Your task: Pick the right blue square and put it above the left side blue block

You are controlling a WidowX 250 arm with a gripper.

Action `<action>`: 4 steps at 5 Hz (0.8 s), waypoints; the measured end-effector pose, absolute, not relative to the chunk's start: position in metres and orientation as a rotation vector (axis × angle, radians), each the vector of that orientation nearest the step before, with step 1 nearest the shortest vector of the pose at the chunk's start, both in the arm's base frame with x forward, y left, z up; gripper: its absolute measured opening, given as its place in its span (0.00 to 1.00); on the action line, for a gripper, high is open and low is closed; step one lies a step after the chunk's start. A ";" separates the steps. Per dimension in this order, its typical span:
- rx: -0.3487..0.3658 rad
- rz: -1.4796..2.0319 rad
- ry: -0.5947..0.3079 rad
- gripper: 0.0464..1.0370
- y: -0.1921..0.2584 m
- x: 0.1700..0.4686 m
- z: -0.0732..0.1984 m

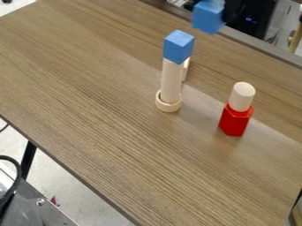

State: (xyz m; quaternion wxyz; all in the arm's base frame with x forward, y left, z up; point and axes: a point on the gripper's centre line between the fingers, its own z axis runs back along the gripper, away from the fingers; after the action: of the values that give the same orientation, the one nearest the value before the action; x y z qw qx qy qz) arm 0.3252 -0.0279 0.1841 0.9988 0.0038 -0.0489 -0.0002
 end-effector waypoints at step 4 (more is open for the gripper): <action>0.063 -0.050 -0.074 0.52 -0.001 0.323 0.174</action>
State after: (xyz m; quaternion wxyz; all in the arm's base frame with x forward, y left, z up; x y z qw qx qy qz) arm 0.3228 -0.0008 0.1740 0.9985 0.0314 -0.0372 -0.0252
